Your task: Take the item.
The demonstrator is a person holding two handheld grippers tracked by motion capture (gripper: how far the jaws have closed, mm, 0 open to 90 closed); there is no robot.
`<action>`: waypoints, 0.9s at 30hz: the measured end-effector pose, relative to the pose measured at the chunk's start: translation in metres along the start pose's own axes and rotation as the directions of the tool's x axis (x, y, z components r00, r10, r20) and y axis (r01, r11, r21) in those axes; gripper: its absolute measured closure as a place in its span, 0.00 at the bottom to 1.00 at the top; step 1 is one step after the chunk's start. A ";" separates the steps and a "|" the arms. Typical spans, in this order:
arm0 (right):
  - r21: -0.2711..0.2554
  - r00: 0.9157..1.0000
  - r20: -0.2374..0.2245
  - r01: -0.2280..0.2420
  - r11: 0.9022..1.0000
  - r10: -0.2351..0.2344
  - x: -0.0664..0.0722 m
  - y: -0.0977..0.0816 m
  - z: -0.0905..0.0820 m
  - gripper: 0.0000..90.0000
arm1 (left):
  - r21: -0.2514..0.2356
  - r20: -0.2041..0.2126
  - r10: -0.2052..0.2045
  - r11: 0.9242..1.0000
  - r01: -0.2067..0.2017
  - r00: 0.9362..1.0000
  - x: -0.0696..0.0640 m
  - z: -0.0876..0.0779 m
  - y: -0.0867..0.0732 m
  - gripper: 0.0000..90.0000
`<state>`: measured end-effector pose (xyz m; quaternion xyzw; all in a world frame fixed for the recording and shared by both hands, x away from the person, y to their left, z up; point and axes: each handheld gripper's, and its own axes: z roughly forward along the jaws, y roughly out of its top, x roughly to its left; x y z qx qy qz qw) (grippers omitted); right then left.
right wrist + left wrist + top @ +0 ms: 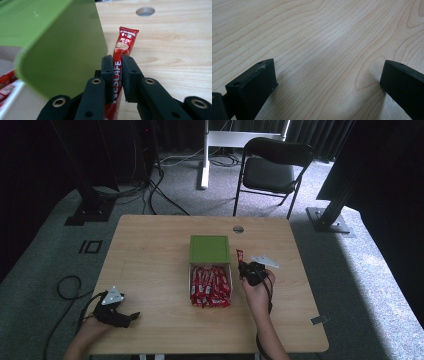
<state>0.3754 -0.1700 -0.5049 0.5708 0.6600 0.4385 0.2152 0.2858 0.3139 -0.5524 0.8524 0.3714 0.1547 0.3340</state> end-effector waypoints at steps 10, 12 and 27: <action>0.049 0.999 0.021 -0.041 0.998 0.040 -0.009 -0.015 0.022 0.90 | 0.000 0.000 -0.001 1.000 0.001 1.000 0.000 0.000 0.000 0.02; 0.056 0.999 0.024 -0.050 0.997 0.048 -0.010 -0.017 0.024 0.90 | 0.000 0.000 -0.001 1.000 0.001 1.000 0.000 0.000 0.000 0.02; 0.111 0.995 0.061 -0.080 0.991 0.074 -0.015 -0.027 0.043 0.90 | 0.000 0.000 0.000 1.000 0.000 1.000 0.000 0.000 0.000 0.02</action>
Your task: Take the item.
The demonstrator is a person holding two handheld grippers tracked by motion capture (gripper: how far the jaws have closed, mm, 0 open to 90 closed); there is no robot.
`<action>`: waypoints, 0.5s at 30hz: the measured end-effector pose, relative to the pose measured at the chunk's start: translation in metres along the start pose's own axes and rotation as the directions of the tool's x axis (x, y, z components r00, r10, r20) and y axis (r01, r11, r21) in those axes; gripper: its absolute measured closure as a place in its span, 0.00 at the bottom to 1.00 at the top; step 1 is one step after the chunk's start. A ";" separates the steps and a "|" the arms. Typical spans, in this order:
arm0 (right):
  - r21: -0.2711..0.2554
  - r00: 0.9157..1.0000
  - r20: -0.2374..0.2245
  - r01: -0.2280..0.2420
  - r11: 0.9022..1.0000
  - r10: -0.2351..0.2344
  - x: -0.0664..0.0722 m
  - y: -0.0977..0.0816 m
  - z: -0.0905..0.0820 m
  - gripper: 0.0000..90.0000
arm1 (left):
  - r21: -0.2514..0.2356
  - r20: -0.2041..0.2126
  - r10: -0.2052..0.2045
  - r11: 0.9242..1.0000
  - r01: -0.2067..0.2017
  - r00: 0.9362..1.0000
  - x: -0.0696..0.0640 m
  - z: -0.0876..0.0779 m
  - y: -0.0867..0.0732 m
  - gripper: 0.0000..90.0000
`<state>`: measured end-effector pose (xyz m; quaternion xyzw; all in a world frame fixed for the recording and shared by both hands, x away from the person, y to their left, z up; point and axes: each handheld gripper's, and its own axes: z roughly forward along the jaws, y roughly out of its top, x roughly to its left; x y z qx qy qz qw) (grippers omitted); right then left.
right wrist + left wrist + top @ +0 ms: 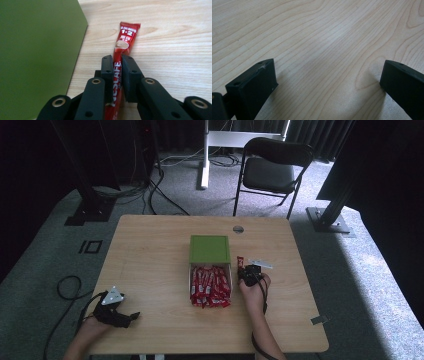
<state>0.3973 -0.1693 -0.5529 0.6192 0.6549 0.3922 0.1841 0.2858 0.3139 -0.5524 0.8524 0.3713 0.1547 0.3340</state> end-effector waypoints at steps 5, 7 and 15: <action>0.003 1.000 -0.003 0.000 1.000 0.000 0.002 0.000 0.002 0.89 | 0.000 0.000 0.000 1.000 0.000 1.000 0.000 0.000 0.000 0.02; 0.008 1.000 -0.003 0.003 1.000 -0.003 0.003 0.000 0.003 0.87 | 0.000 0.000 0.000 1.000 0.000 1.000 0.000 0.000 0.000 0.02; -0.021 0.999 -0.034 0.005 1.000 -0.006 0.002 0.005 -0.011 0.71 | 0.000 0.000 0.000 1.000 0.000 1.000 0.000 0.000 0.000 0.02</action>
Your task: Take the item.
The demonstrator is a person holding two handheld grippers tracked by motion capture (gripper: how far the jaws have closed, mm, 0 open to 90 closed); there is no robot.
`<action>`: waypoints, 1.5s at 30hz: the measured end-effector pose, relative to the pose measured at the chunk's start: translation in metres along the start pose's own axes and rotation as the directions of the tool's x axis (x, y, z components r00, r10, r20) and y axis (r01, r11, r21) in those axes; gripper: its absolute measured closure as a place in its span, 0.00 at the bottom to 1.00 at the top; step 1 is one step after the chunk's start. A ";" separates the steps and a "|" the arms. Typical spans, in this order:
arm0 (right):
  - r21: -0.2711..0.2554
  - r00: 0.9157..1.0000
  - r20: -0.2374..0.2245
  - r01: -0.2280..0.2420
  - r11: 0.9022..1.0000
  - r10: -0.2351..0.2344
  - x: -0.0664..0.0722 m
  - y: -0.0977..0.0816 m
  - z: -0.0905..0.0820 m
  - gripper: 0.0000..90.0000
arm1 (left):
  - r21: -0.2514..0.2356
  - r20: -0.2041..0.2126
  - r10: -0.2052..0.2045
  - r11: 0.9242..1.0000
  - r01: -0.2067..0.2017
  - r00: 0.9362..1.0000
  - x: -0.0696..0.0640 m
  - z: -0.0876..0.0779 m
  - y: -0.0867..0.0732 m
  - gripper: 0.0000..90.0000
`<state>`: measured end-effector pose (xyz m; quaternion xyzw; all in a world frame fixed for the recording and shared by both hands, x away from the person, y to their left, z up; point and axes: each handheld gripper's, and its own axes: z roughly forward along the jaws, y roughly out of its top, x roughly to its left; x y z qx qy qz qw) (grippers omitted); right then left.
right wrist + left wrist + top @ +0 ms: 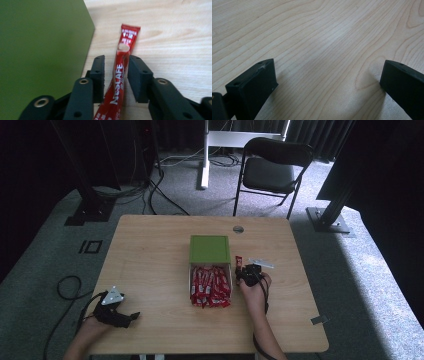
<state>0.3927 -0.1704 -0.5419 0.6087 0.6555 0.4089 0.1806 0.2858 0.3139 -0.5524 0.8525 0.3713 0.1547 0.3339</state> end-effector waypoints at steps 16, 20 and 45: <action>-0.104 0.987 -0.050 0.145 0.984 -0.151 -0.014 0.001 -0.039 0.33 | 0.000 0.000 -0.002 1.000 0.002 1.000 0.000 0.000 0.000 0.02; -0.087 0.988 -0.067 0.131 0.988 -0.137 -0.021 -0.003 -0.048 0.26 | 0.000 0.000 -0.002 1.000 0.002 1.000 0.000 0.000 0.000 0.02; -0.015 0.925 -0.102 0.367 0.930 -0.366 -0.067 -0.043 -0.091 0.20 | 0.002 0.000 0.002 1.000 -0.002 1.000 0.000 0.000 0.000 0.02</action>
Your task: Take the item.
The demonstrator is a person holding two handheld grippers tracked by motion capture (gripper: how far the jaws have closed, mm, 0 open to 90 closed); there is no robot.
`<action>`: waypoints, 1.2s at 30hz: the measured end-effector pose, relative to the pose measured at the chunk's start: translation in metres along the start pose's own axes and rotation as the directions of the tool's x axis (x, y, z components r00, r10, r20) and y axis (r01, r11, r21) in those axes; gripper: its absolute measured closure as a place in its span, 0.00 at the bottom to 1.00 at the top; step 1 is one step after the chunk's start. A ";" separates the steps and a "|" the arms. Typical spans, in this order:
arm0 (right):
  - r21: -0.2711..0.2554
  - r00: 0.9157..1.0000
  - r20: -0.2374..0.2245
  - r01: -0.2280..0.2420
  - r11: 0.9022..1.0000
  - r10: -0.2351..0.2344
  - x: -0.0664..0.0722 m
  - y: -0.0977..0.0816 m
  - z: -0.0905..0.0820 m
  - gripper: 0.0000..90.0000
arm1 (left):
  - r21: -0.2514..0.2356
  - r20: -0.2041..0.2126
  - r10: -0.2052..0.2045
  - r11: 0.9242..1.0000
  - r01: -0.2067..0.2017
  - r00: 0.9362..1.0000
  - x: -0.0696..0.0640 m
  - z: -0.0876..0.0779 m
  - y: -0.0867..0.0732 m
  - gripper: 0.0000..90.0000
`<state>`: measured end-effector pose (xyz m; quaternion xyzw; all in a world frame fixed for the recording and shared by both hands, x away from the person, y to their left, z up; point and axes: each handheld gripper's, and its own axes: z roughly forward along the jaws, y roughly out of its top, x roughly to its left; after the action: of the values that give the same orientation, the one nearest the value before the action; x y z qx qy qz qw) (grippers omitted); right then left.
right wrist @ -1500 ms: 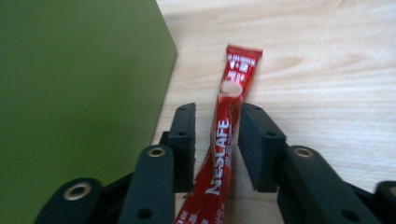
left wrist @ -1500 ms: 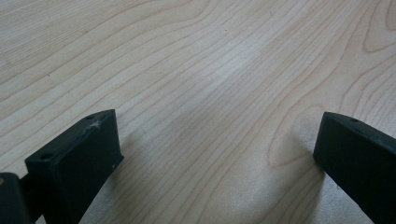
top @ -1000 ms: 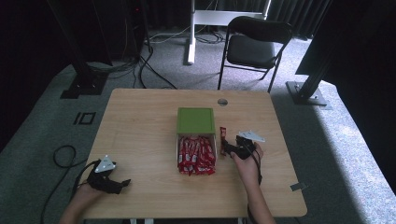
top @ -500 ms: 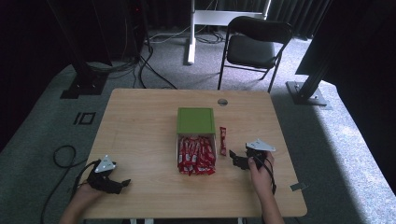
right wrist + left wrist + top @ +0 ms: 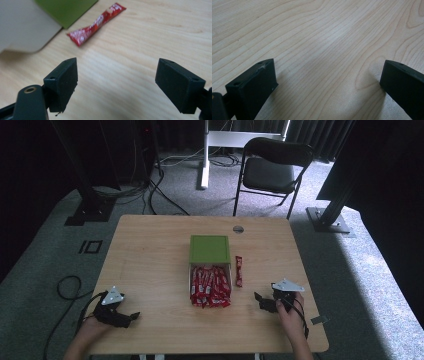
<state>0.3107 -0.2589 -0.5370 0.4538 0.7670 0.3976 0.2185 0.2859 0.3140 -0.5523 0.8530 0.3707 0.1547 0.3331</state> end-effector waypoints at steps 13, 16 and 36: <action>0.051 0.995 -0.093 0.049 0.998 -0.044 -0.006 -0.022 -0.018 0.16 | 0.000 0.000 0.000 1.000 0.000 1.000 0.000 0.000 0.000 0.02; 0.051 0.992 -0.107 0.070 0.996 -0.064 -0.008 -0.027 -0.021 0.16 | 0.000 0.000 0.000 1.000 0.000 1.000 0.000 0.000 0.000 0.02; 0.067 0.979 -0.171 0.126 0.990 -0.113 -0.026 -0.053 -0.044 0.16 | -0.001 0.000 0.000 1.000 0.000 1.000 0.000 0.000 0.000 0.02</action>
<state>0.2654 -0.3139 -0.5549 0.3802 0.8233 0.3902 0.1593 0.2859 0.3140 -0.5524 0.8528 0.3707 0.1550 0.3337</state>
